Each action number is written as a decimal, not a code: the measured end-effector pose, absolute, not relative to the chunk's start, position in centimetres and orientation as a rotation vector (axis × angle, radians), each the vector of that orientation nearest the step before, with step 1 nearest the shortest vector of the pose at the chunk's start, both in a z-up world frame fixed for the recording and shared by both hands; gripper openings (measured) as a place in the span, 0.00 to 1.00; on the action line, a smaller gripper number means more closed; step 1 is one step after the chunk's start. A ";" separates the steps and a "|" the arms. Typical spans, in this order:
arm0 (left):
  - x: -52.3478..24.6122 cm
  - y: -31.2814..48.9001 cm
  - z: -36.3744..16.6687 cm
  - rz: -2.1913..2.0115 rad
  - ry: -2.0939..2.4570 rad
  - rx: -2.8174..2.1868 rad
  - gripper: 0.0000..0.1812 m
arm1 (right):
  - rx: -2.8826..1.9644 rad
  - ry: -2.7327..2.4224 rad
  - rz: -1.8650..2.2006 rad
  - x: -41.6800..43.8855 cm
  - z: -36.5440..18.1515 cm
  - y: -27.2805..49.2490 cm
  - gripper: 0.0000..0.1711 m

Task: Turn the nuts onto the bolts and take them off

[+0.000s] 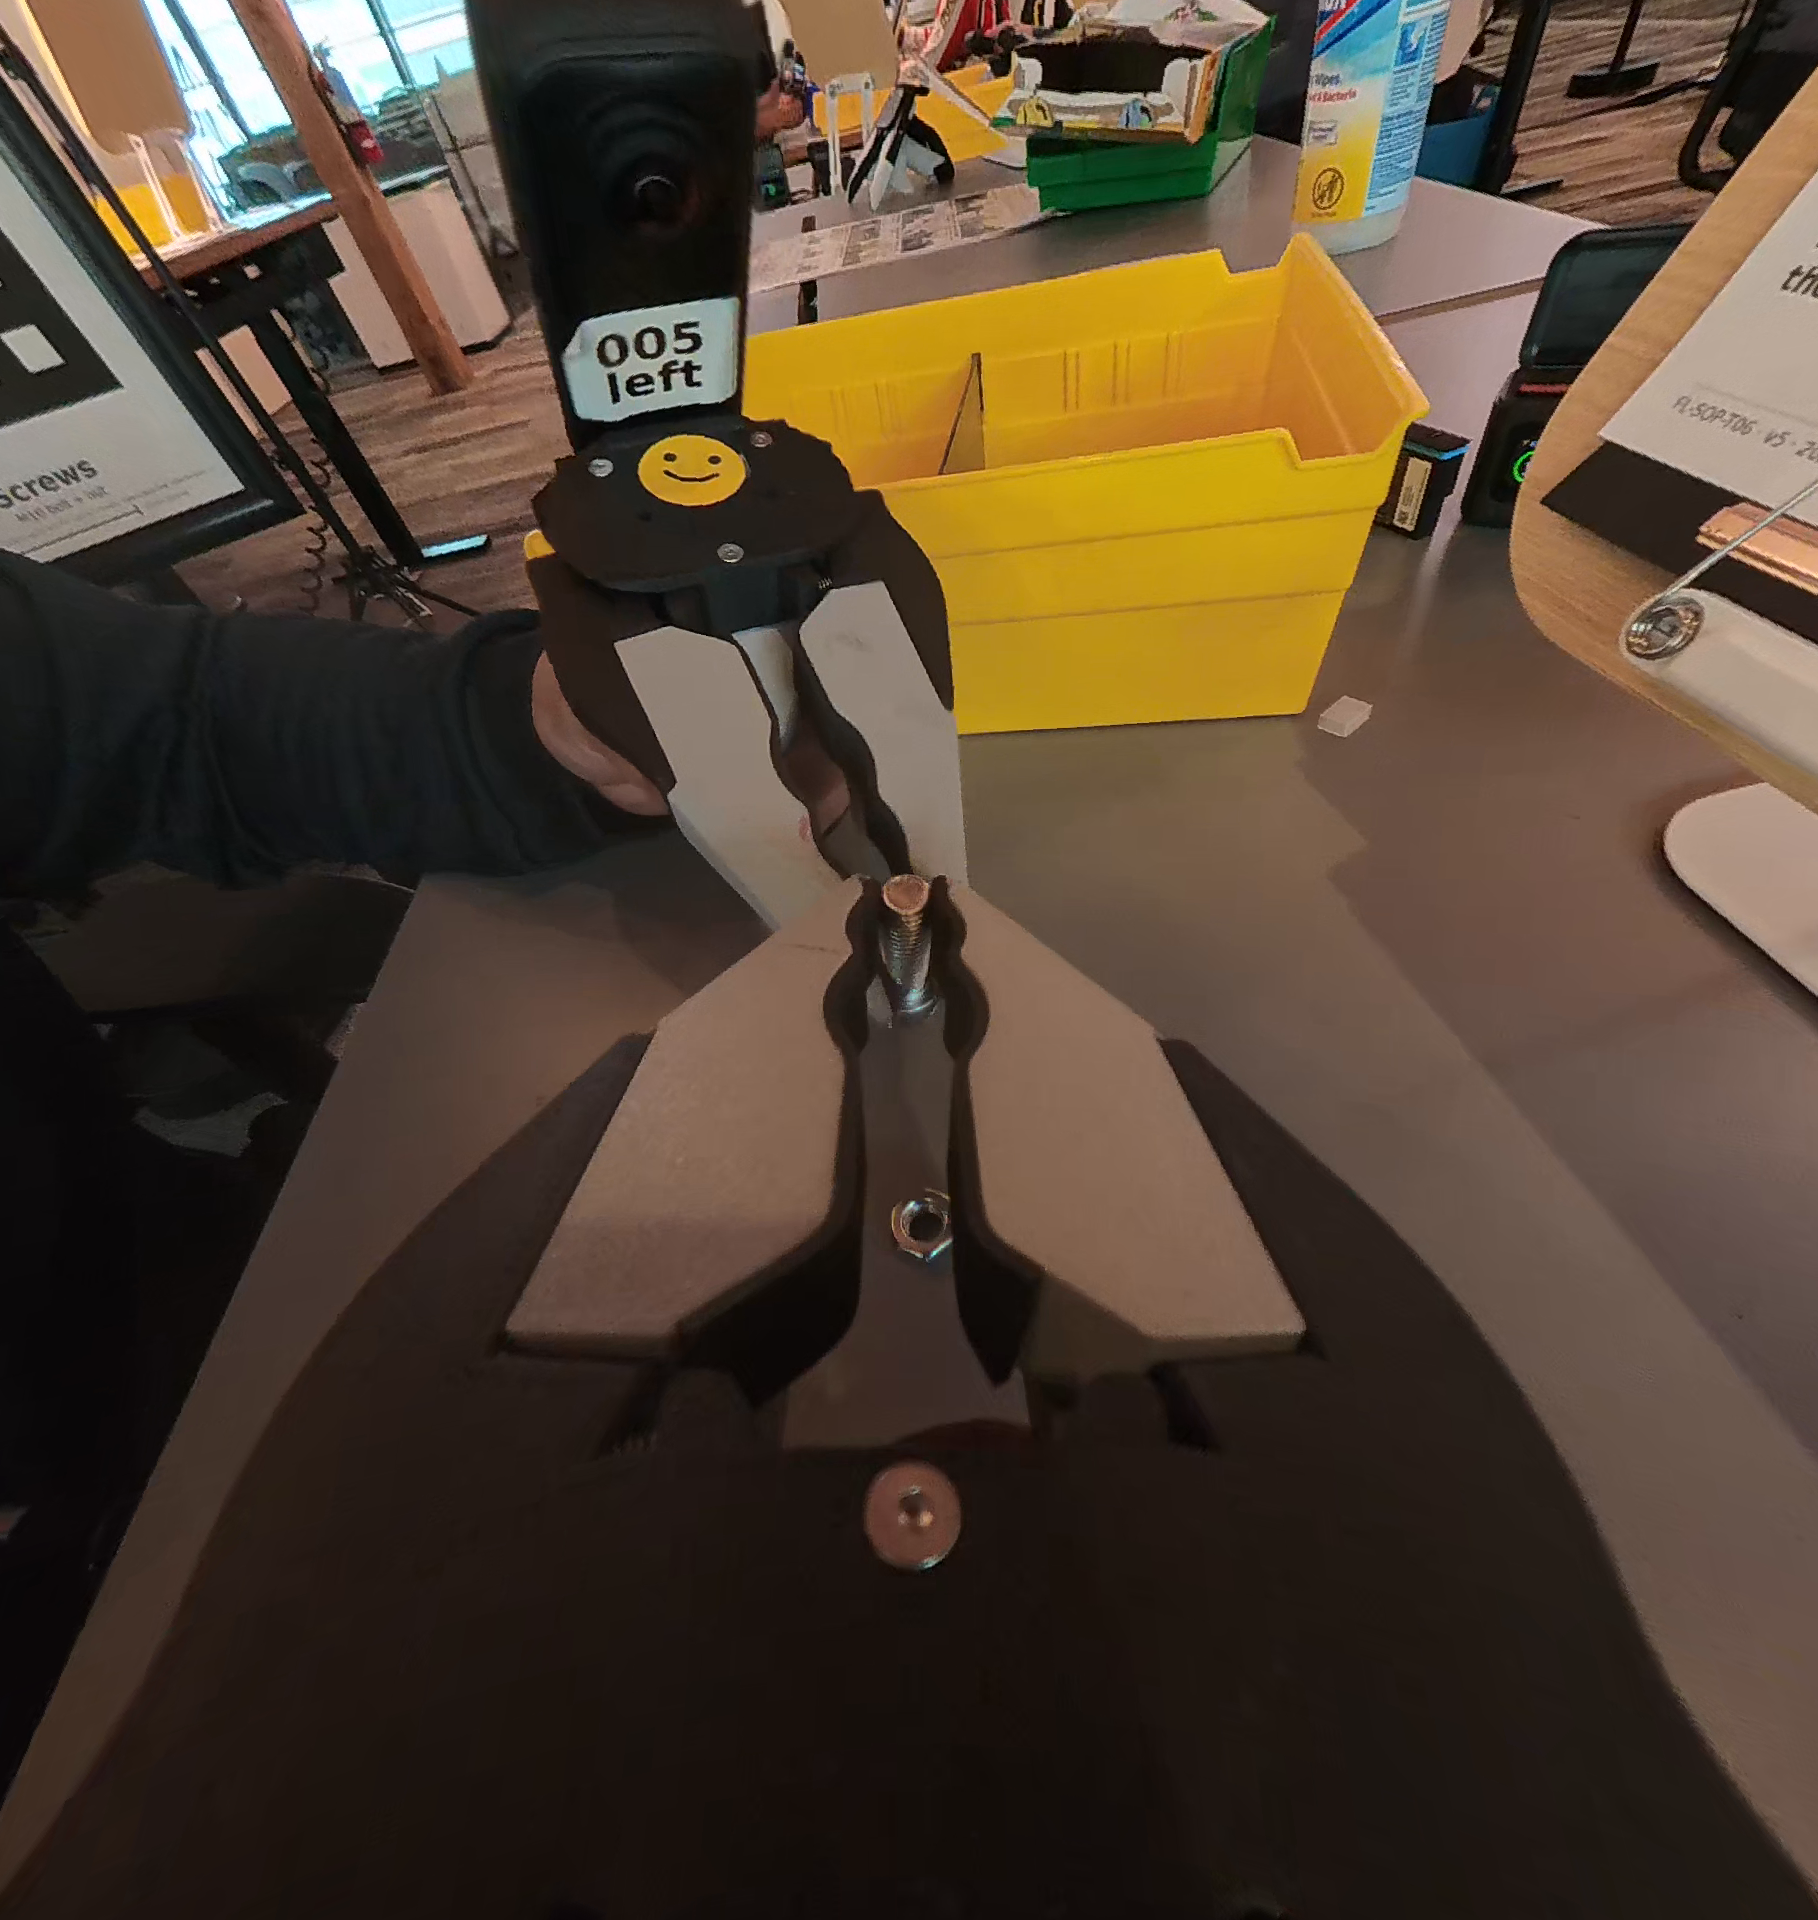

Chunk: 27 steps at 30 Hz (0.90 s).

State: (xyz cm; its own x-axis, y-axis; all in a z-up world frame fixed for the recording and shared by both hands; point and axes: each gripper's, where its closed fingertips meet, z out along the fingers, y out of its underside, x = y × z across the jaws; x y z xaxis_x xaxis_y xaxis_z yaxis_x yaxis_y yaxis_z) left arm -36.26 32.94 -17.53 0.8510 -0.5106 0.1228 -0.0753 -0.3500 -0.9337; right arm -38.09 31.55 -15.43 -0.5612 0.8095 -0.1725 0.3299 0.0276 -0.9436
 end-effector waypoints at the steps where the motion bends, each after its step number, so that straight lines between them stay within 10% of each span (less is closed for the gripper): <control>1: -36.3 32.9 -17.6 -0.460 0.445 -1.897 0.04 | -1.156 -1.900 1.553 -38.0 -15.5 31.6 0.04; 27: -37.2 33.3 -17.5 -0.385 0.471 -1.817 0.04 | -1.186 -2.316 1.063 -35.2 -24.1 32.4 0.11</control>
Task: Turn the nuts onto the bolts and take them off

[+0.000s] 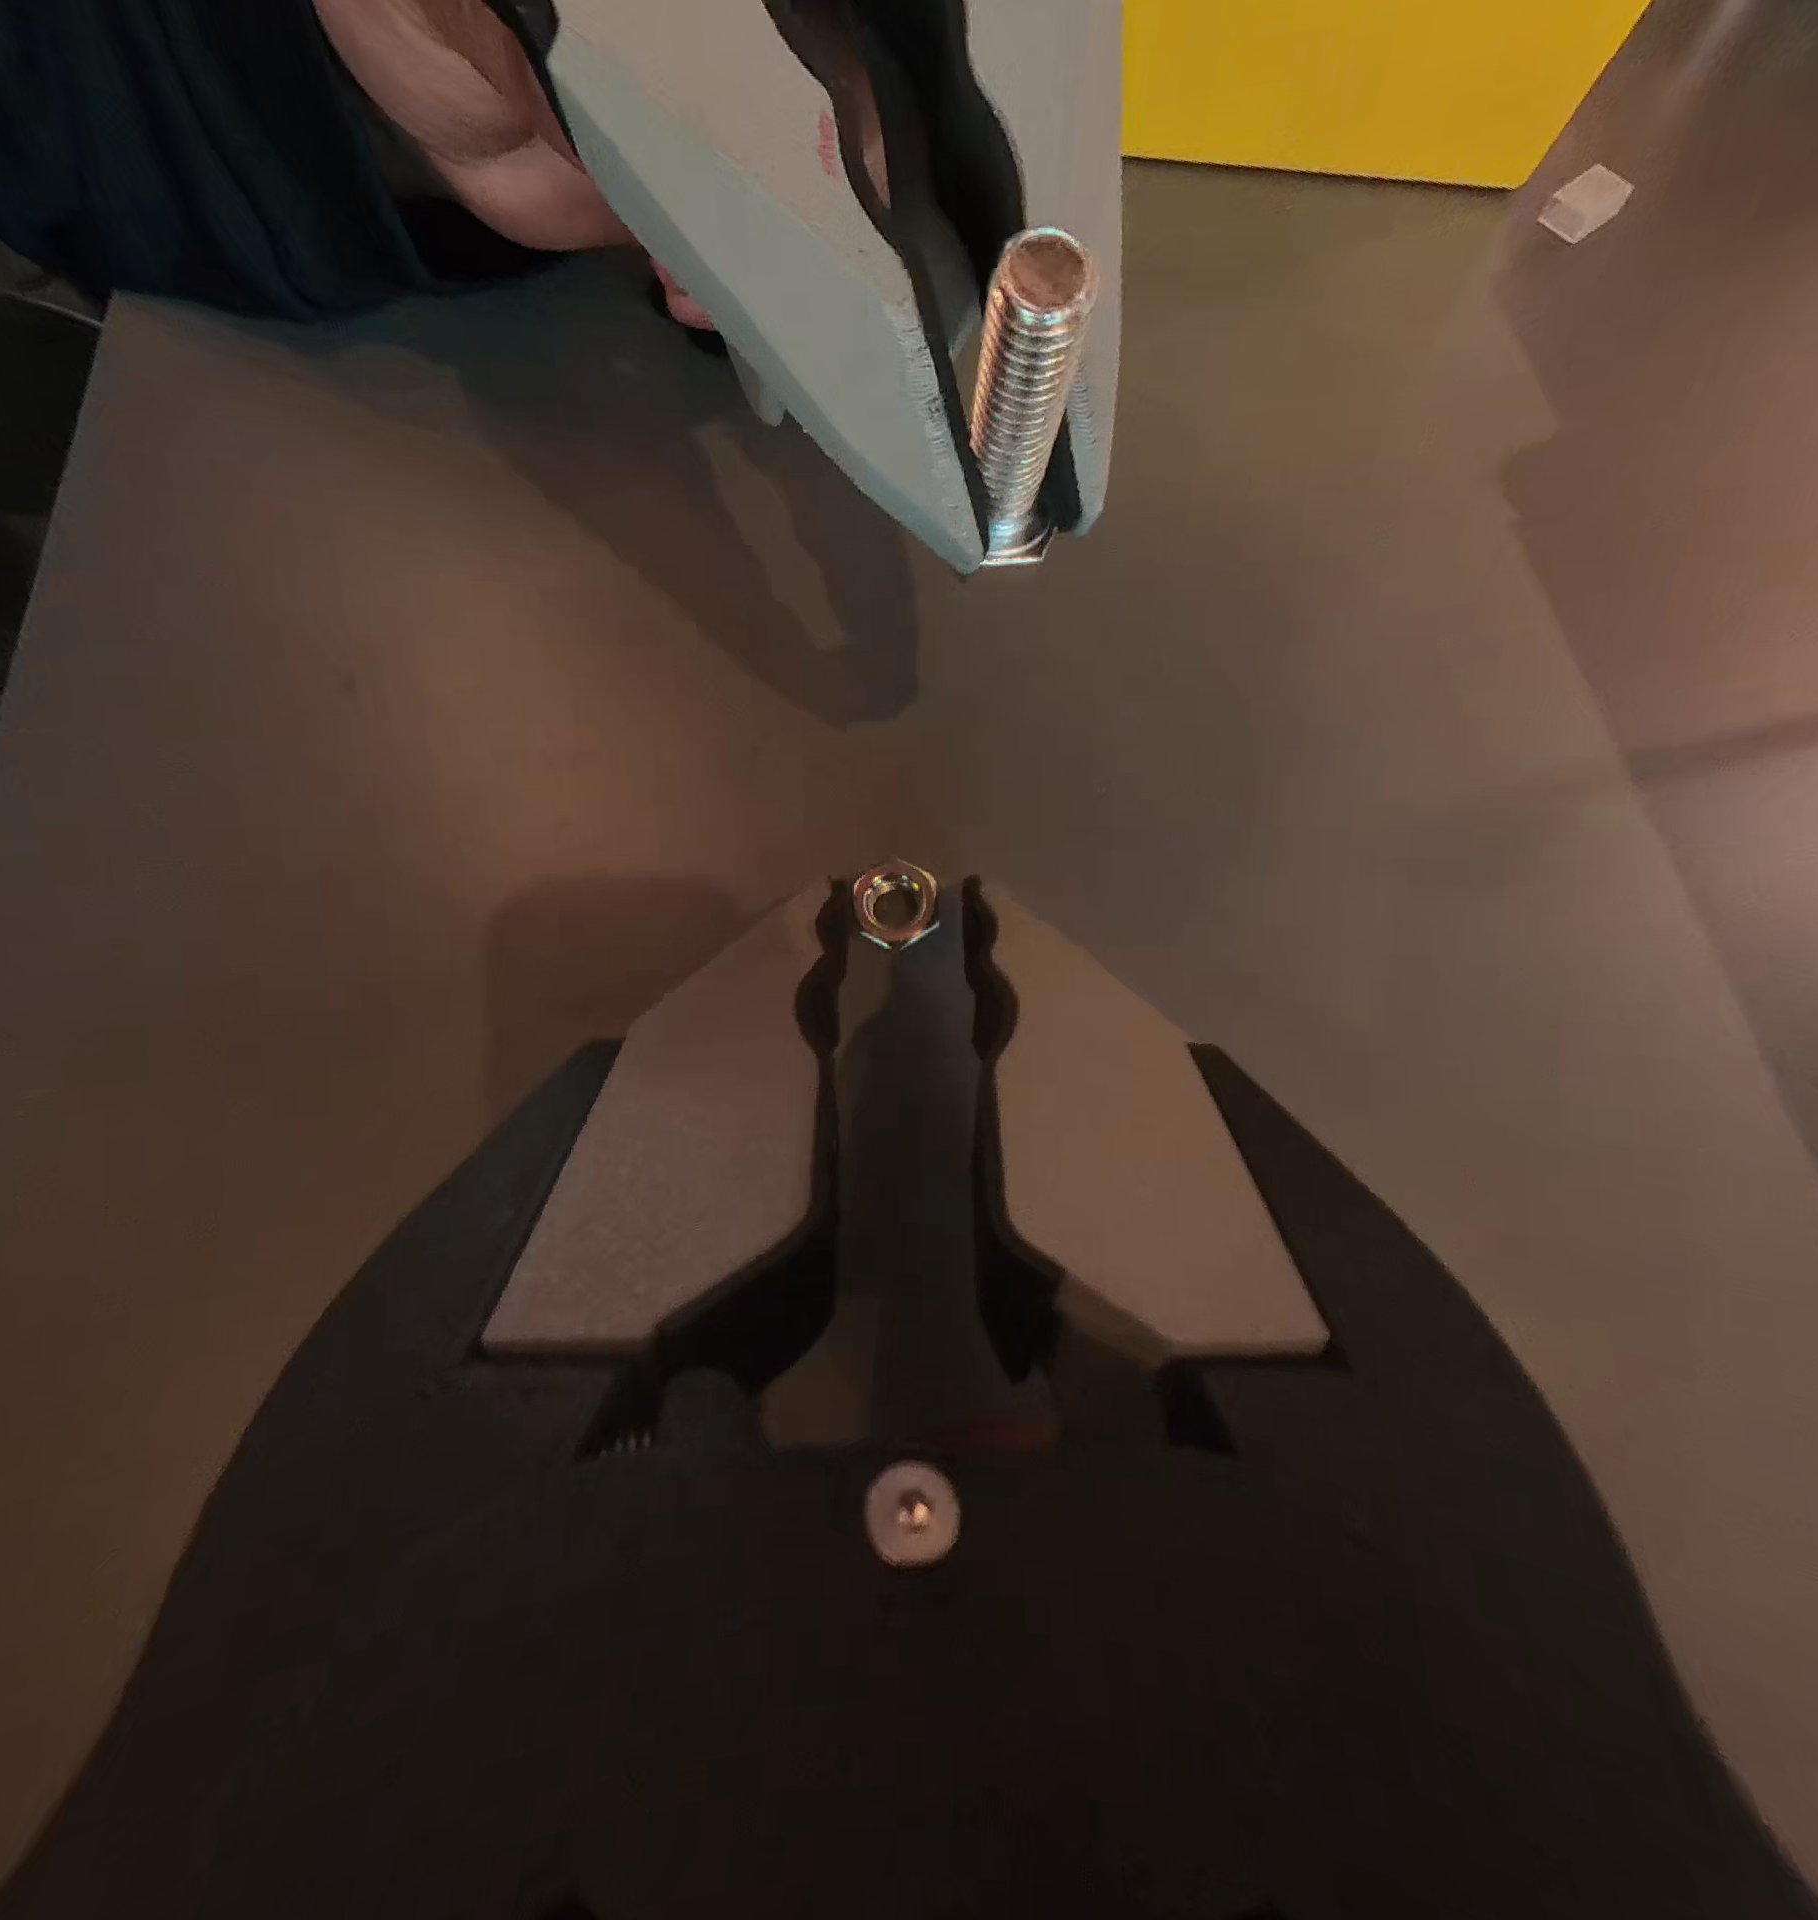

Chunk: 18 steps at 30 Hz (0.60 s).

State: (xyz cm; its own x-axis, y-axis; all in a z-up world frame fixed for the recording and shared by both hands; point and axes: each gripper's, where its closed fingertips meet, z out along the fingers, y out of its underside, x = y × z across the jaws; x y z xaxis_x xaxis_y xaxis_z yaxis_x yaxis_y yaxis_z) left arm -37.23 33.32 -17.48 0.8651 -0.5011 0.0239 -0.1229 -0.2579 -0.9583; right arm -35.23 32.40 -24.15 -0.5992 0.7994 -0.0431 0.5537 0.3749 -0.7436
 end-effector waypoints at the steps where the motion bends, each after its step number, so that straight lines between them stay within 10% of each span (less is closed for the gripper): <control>1: -37.2 33.3 -17.4 -0.383 0.472 -1.810 0.04 | -1.179 -2.327 1.062 -35.2 -24.2 32.3 0.08; 18: -39.4 33.2 -14.3 -0.347 0.291 -1.723 0.04 | -1.181 -2.282 1.184 -38.2 -9.3 33.7 0.08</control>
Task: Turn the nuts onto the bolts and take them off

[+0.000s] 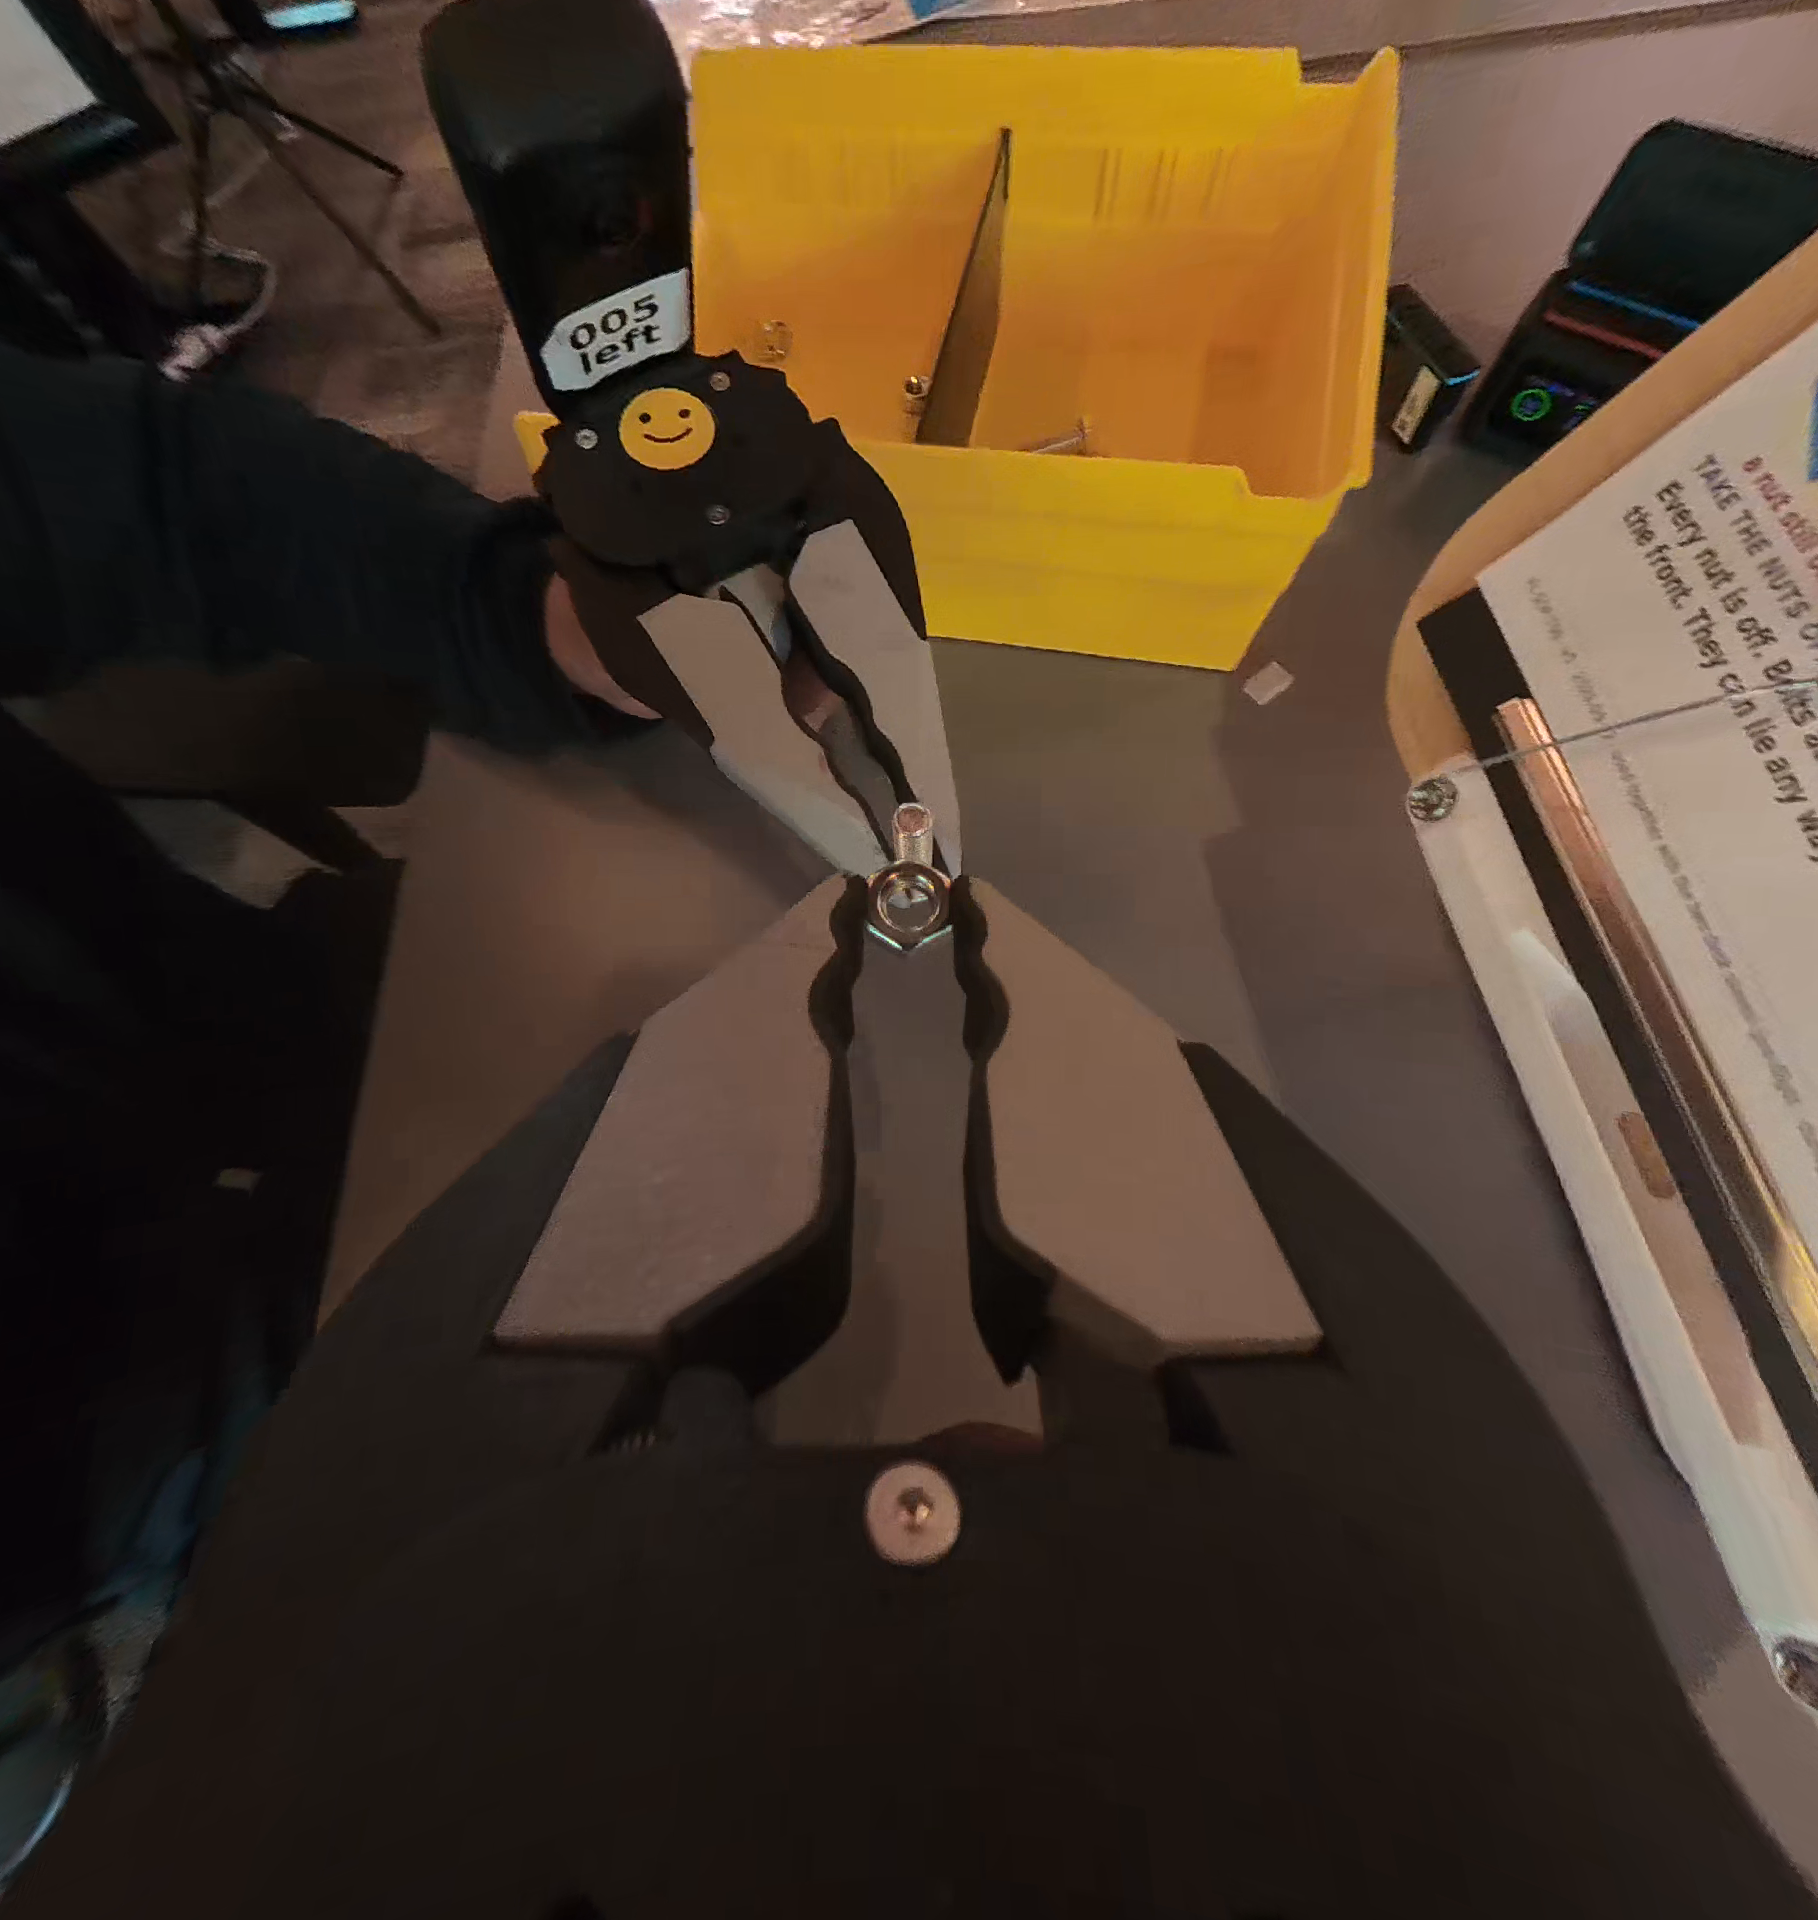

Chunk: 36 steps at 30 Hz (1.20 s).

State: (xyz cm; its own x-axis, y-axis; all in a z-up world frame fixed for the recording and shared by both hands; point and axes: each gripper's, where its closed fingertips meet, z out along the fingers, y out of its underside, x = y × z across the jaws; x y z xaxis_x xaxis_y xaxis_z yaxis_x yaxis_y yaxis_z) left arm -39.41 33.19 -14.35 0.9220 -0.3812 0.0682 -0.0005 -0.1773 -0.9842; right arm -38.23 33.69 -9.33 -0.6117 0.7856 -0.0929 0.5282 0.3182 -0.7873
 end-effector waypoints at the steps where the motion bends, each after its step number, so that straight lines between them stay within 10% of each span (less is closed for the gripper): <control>1: -39.3 33.1 -14.2 -0.363 0.294 -1.724 0.04 | -1.170 -2.285 1.208 -38.3 -9.2 33.5 0.08; 36: -37.2 33.0 -14.8 -0.468 0.336 -1.764 0.04 | -1.229 -2.420 1.056 -38.7 -12.2 31.6 0.08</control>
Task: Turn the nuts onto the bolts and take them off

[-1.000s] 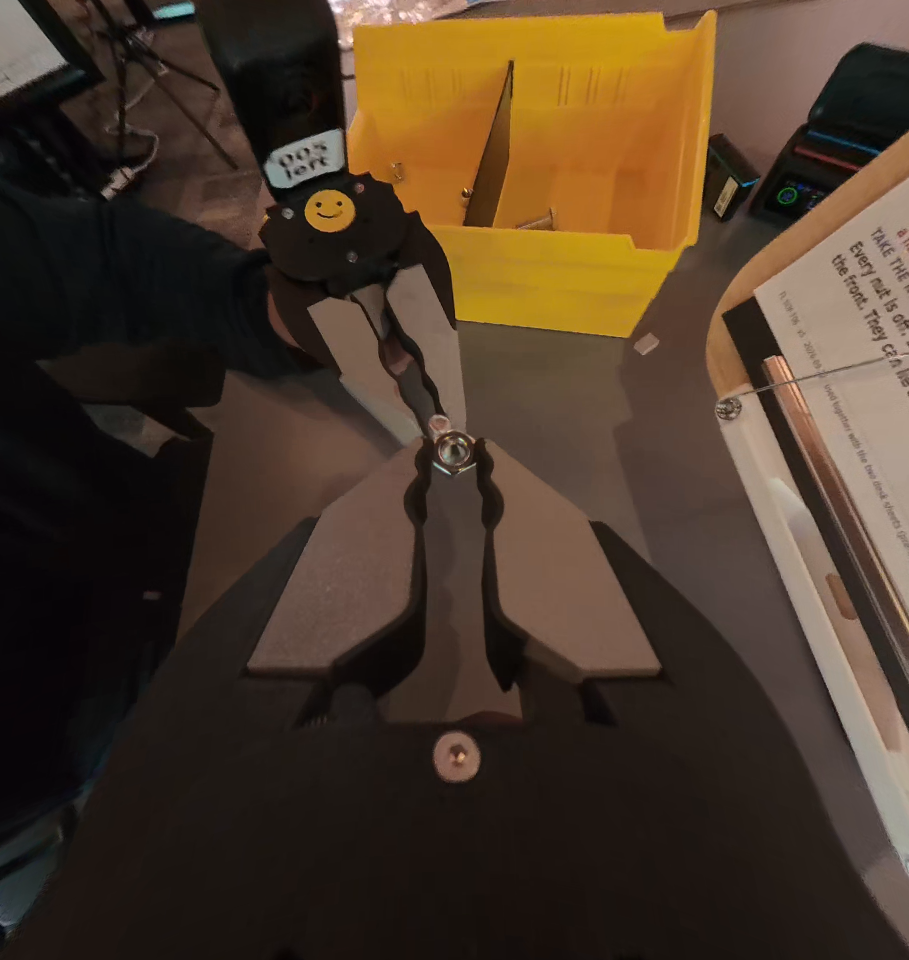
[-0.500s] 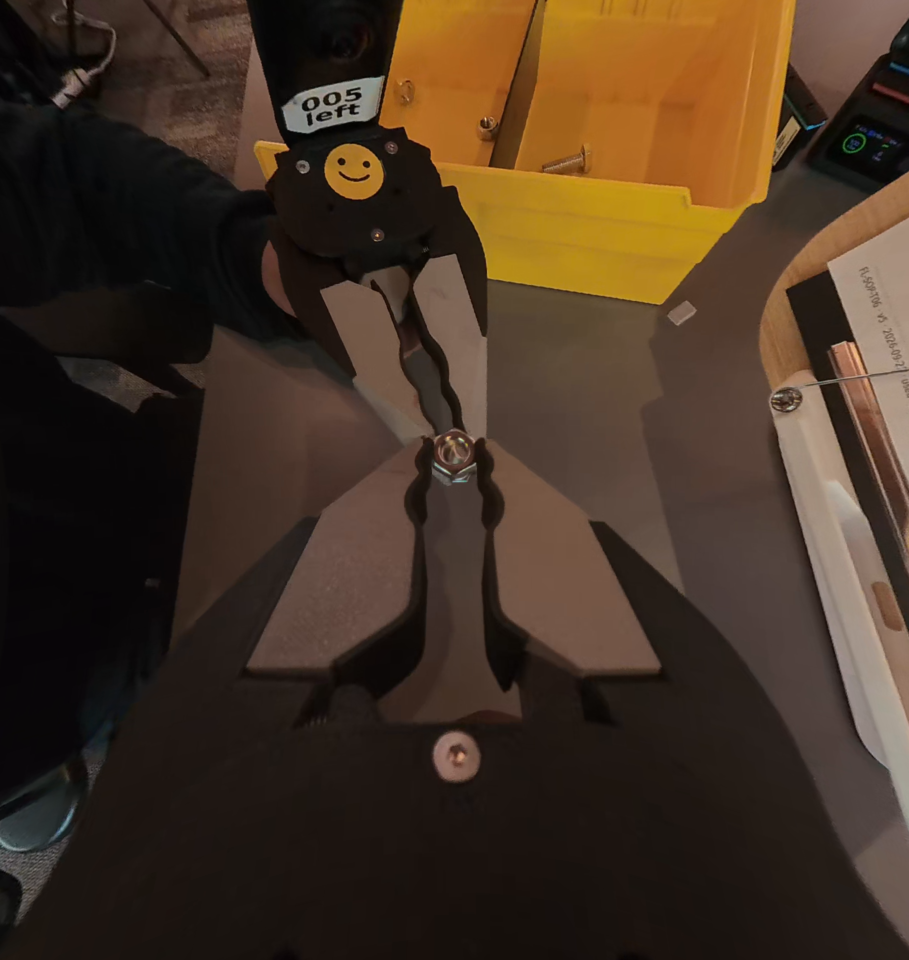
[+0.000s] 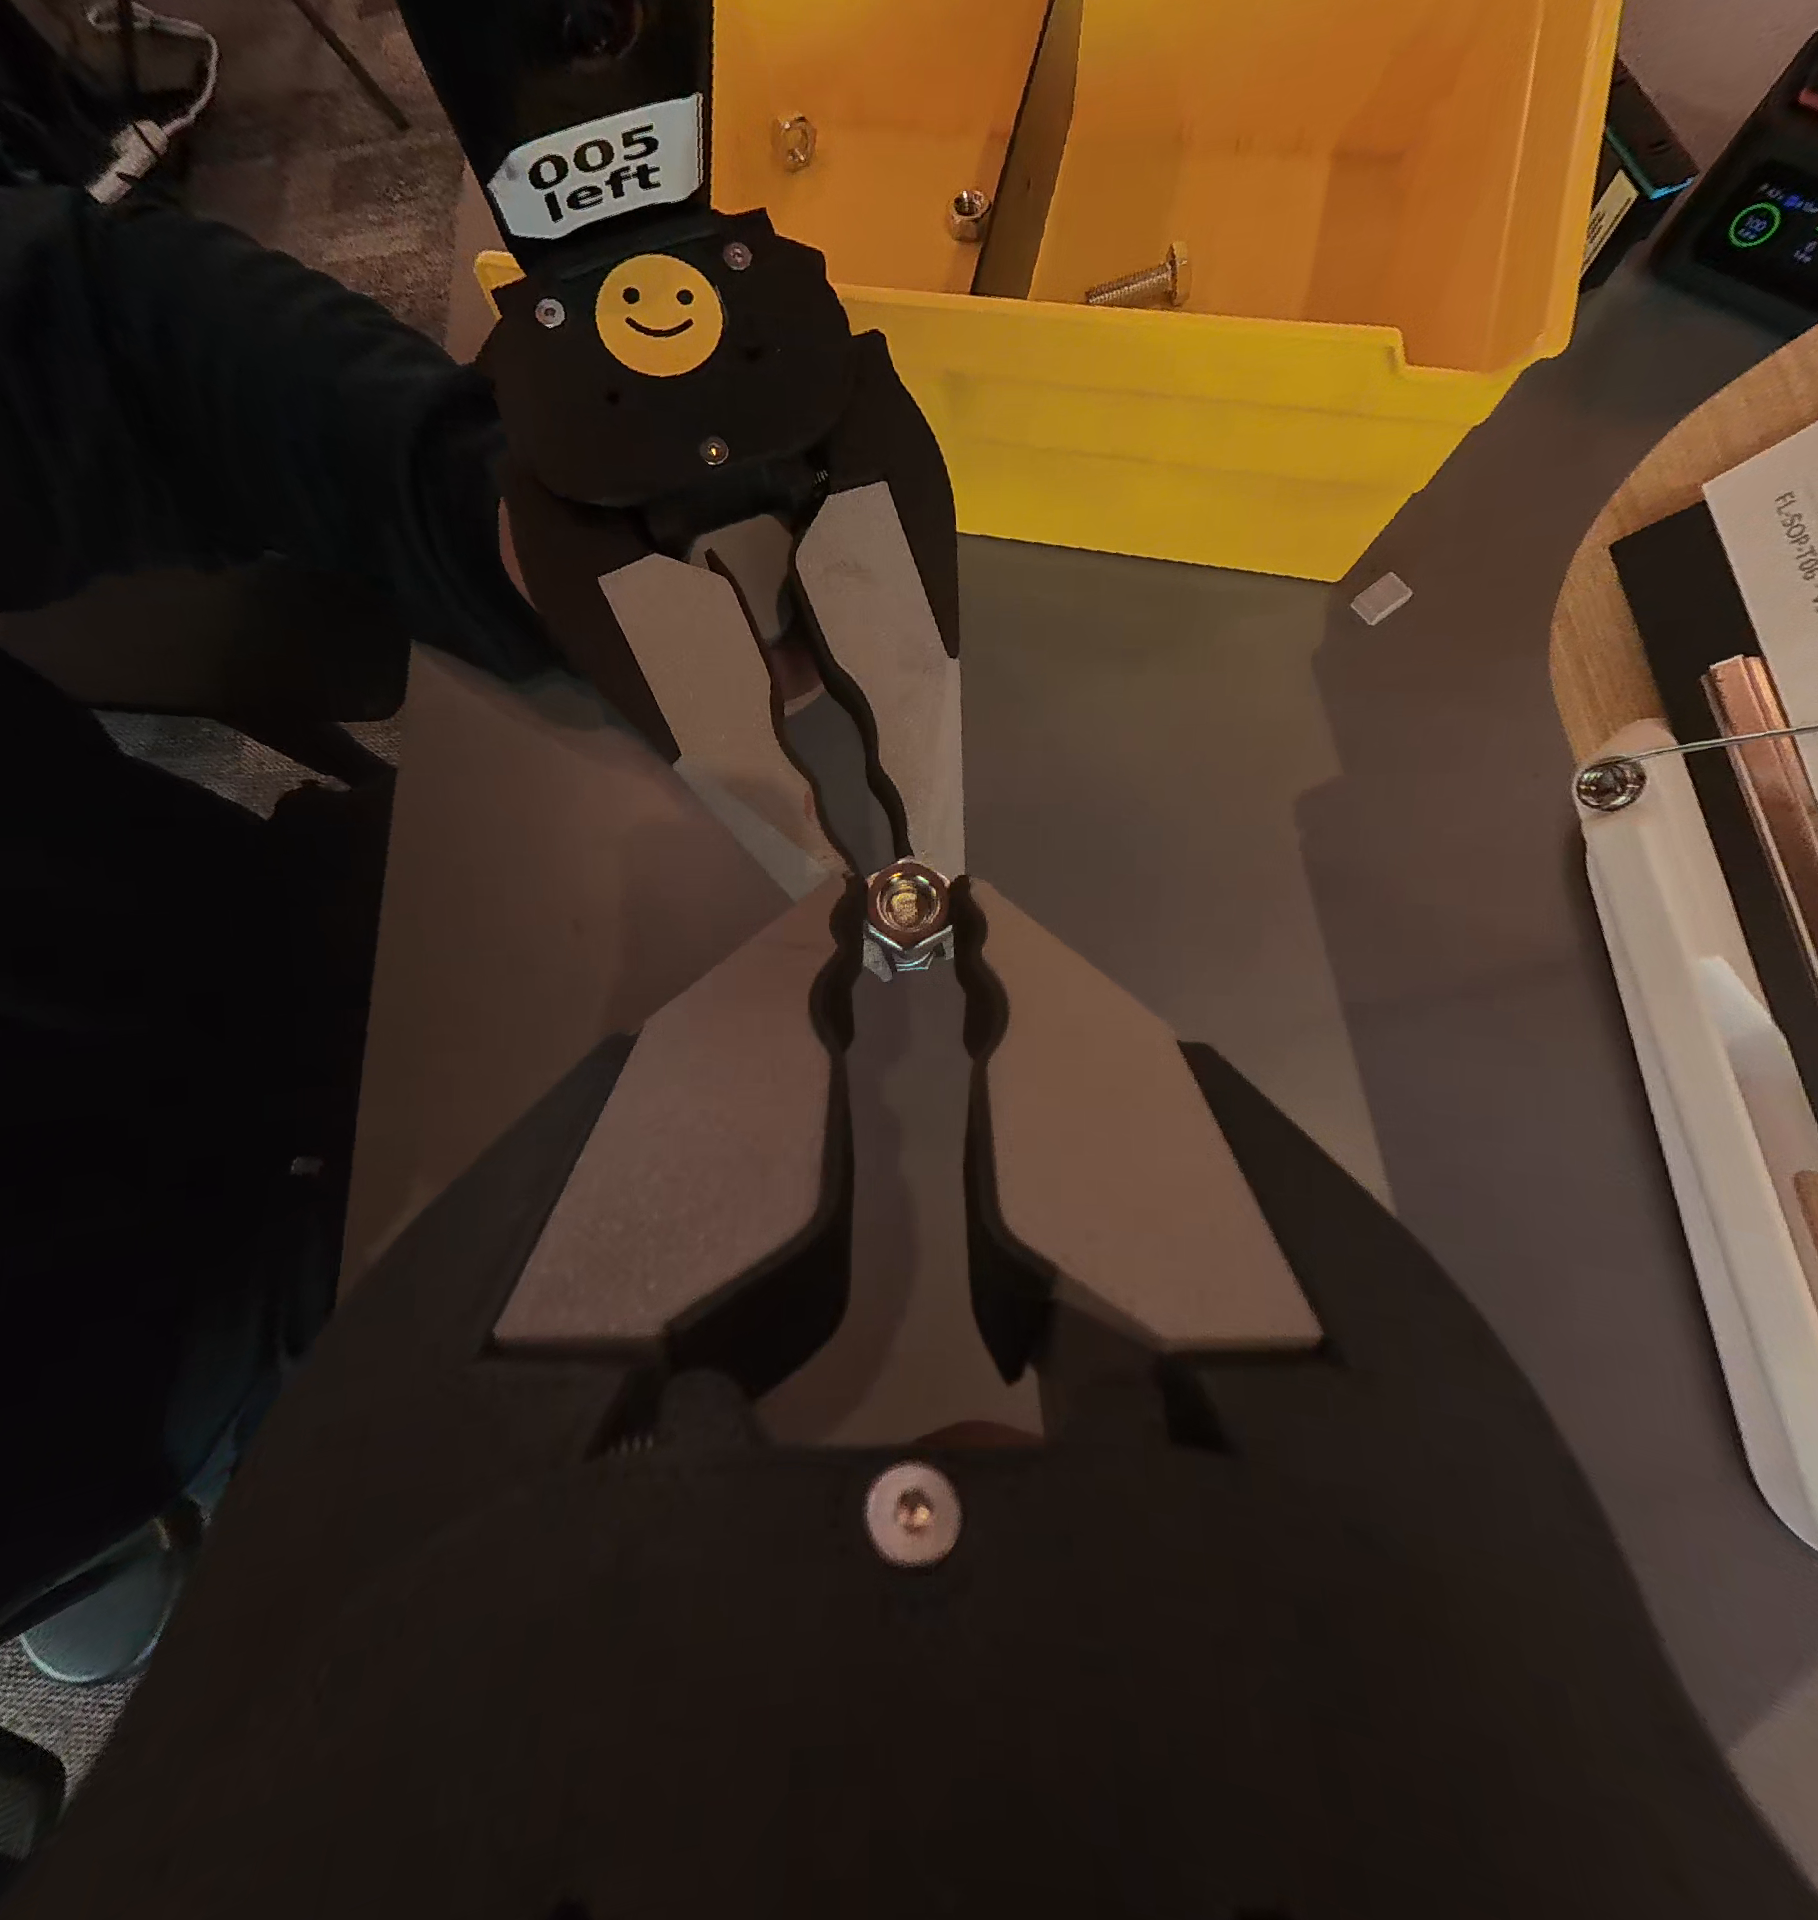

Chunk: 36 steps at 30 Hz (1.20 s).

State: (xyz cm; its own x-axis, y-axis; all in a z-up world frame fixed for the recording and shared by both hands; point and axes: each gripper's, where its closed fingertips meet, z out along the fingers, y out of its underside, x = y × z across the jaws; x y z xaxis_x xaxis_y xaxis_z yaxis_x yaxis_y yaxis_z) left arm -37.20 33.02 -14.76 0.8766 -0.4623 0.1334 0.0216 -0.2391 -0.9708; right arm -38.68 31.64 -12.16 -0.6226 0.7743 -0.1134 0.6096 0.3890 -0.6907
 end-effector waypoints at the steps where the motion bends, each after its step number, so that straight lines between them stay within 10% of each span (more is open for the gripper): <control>1: -37.2 33.0 -14.8 -0.458 0.338 -1.764 0.04 | -1.233 -2.420 1.061 -38.7 -12.2 31.7 0.08; 36: -37.7 33.1 -14.3 -0.348 0.342 -1.741 0.04 | -1.241 -2.381 1.099 -39.0 -11.7 31.7 0.08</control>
State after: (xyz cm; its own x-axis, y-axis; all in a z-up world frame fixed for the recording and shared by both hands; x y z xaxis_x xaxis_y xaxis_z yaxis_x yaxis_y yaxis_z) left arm -37.67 33.13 -14.33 0.9099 -0.4123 0.0450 -0.0380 -0.1911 -0.9808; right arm -39.00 31.66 -11.74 -0.6106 0.7821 -0.1244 0.6019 0.3563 -0.7147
